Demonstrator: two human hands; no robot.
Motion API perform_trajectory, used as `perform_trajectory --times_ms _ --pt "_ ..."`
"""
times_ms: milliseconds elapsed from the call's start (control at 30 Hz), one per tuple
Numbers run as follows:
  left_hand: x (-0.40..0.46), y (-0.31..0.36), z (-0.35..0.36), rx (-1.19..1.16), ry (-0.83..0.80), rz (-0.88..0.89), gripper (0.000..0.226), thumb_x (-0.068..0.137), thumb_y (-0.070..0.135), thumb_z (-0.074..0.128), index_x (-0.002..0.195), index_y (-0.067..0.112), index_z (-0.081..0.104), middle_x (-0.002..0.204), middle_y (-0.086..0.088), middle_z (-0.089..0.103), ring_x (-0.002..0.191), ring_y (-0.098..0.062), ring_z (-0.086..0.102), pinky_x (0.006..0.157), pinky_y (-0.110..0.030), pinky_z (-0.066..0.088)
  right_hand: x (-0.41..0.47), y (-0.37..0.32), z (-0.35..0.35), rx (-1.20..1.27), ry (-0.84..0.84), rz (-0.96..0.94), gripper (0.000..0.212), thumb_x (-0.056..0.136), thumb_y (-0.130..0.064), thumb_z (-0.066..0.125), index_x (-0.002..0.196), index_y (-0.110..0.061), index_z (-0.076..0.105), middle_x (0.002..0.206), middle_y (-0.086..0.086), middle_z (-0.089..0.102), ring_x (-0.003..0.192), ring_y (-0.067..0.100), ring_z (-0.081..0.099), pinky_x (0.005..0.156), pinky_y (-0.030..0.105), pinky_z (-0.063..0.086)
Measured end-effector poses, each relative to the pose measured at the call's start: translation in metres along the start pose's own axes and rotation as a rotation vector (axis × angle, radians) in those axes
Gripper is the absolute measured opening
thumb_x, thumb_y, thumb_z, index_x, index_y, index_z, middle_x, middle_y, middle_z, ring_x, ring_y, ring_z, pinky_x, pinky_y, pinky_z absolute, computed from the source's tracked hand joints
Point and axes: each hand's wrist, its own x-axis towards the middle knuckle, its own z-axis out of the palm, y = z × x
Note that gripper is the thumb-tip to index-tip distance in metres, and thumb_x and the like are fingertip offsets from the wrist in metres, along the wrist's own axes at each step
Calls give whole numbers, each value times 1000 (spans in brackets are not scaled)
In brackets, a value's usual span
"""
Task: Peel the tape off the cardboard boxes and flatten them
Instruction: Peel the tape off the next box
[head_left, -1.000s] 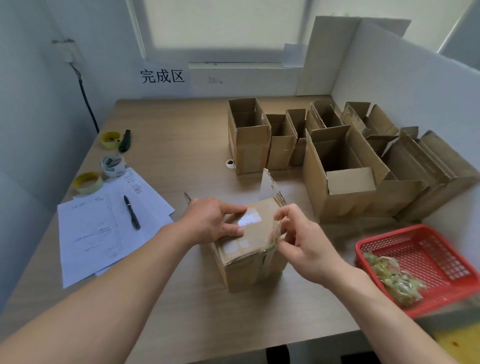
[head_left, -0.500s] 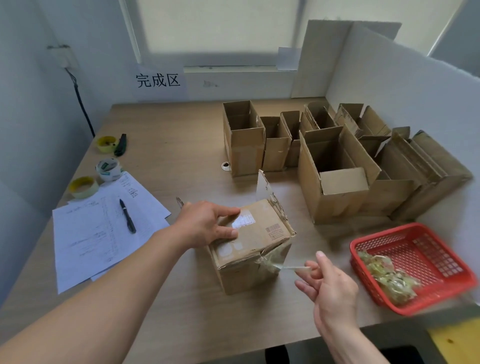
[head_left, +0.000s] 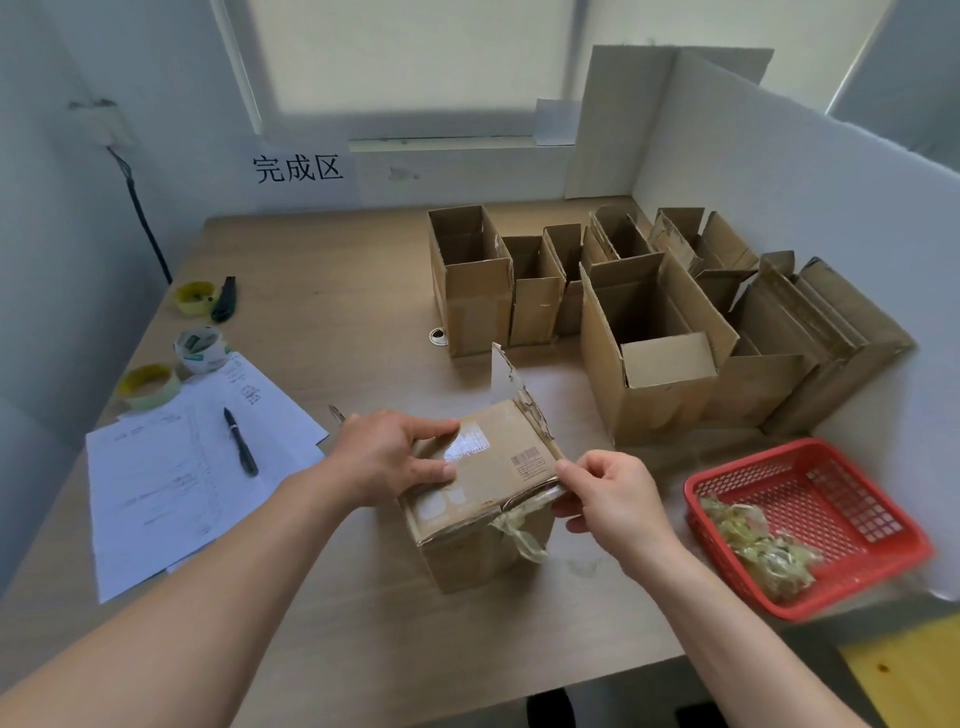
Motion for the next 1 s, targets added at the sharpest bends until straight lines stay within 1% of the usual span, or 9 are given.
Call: perform_trajectory --times_ms 100,267,367,533,700,767,867,933,1000 --pt "-1 -1 0 -11 3 2 61 80 63 70 137 53 49 131 13 63 121 -20 53 93 -31 34 -5 15 4 278 -27 -1 29 98 -11 58 72 3 55 71 20 61 64 26 59 58 35 53" --pt "-3 1 3 10 17 -2 61 83 63 67 139 53 47 130 13 64 121 -21 52 87 -30 28 -20 33 30 1011 -60 146 24 101 -8 47 79 -4 57 83 22 67 75 29 65 71 42 58" --pt "-1 3 5 12 20 -22 59 83 64 66 138 55 47 124 13 66 117 -21 53 83 -31 28 -25 33 48 1248 11 228 23 100 -11 48 80 -6 60 84 22 69 74 30 69 74 45 61" --pt "-1 4 8 38 9 -63 55 85 68 60 137 61 43 108 14 65 113 -19 54 82 -33 28 -35 25 76 1020 204 244 25 104 -11 47 82 -9 59 77 16 70 68 23 68 57 32 55" --pt "1 6 9 57 -2 -80 56 84 70 59 136 62 43 126 17 65 121 -18 53 84 -32 24 -61 41 83 513 185 42 30 85 -22 64 59 -13 54 93 5 61 91 24 59 83 42 47" --pt "3 8 7 62 -17 -78 56 83 71 59 136 62 43 127 19 64 123 -17 53 84 -32 23 -68 50 78 390 156 -45 25 73 -22 65 57 -13 48 83 -1 56 83 21 56 76 37 44" --pt "4 9 6 52 -33 -82 57 82 72 60 136 62 43 131 21 61 125 -17 51 85 -32 23 -64 57 64 544 136 -44 29 71 2 69 77 -19 49 67 -3 62 68 15 58 62 23 45" --pt "4 8 5 51 -38 -87 57 83 72 59 137 62 42 134 20 60 127 -18 50 86 -33 24 -58 55 59 664 117 -35 36 80 21 57 96 -11 59 85 -1 75 79 15 71 64 21 54" --pt "3 9 3 52 -40 -91 57 84 71 58 137 61 42 134 20 60 127 -18 50 86 -33 24 -58 49 61 679 112 -40 45 86 22 49 98 -15 72 94 2 76 85 16 72 67 24 56"
